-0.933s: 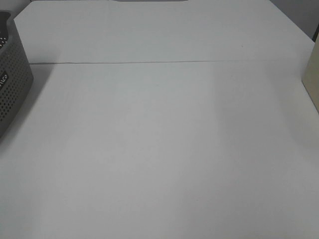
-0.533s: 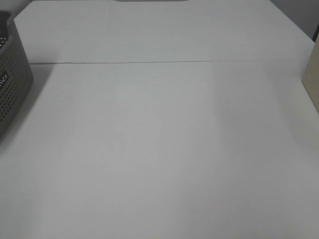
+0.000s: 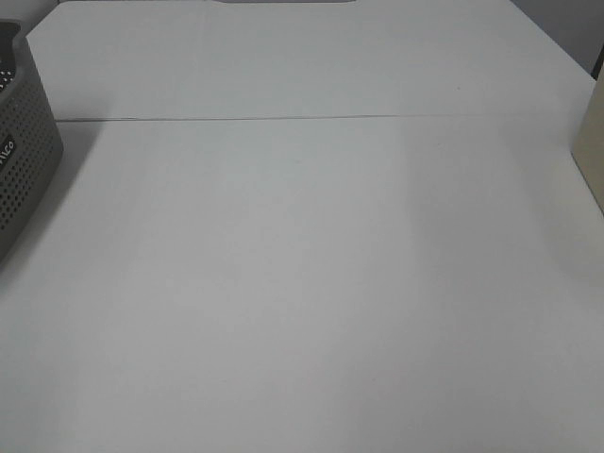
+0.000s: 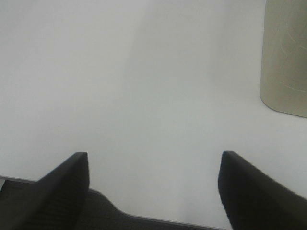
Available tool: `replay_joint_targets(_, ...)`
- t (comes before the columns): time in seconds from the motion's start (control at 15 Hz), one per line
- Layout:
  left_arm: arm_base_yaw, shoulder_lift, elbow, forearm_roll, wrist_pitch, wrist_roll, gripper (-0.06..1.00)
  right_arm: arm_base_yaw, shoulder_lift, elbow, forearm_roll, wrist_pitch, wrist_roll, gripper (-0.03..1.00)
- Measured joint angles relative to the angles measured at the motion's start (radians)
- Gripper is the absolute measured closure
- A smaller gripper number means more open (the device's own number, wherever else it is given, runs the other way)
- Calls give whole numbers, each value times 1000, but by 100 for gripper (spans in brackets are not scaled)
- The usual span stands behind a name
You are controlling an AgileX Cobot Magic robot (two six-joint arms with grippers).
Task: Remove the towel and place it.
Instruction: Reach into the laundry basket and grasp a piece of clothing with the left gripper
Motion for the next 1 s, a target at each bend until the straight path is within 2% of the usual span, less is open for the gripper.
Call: replay_joint_targets(1.0,0,0,2,-1,0,0,-5,0,0,0,0,0,0,23)
